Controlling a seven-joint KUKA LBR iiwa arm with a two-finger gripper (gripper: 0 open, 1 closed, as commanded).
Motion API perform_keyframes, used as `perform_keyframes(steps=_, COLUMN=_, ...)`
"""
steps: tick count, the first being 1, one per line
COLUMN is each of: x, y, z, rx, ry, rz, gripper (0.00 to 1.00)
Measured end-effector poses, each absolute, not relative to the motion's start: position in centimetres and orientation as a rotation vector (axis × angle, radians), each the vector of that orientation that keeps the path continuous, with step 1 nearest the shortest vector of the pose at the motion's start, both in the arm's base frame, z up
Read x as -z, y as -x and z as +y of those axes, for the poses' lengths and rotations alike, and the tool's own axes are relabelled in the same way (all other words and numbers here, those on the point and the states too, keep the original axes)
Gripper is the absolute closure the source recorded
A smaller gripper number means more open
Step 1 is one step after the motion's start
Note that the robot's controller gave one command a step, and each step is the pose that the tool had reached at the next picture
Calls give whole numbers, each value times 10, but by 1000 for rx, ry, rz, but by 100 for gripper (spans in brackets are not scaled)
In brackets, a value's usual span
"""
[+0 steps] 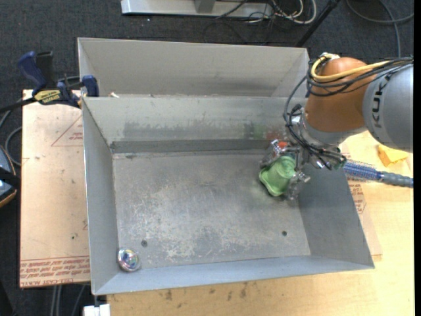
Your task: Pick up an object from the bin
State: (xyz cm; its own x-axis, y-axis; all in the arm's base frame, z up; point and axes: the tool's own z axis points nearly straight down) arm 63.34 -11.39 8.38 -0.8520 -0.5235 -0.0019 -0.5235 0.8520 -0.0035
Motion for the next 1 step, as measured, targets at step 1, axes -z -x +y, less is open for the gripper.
perform_keyframes(steps=1, x=-267, y=-605, z=-133, rx=9, ry=1363, rz=2820, gripper=100)
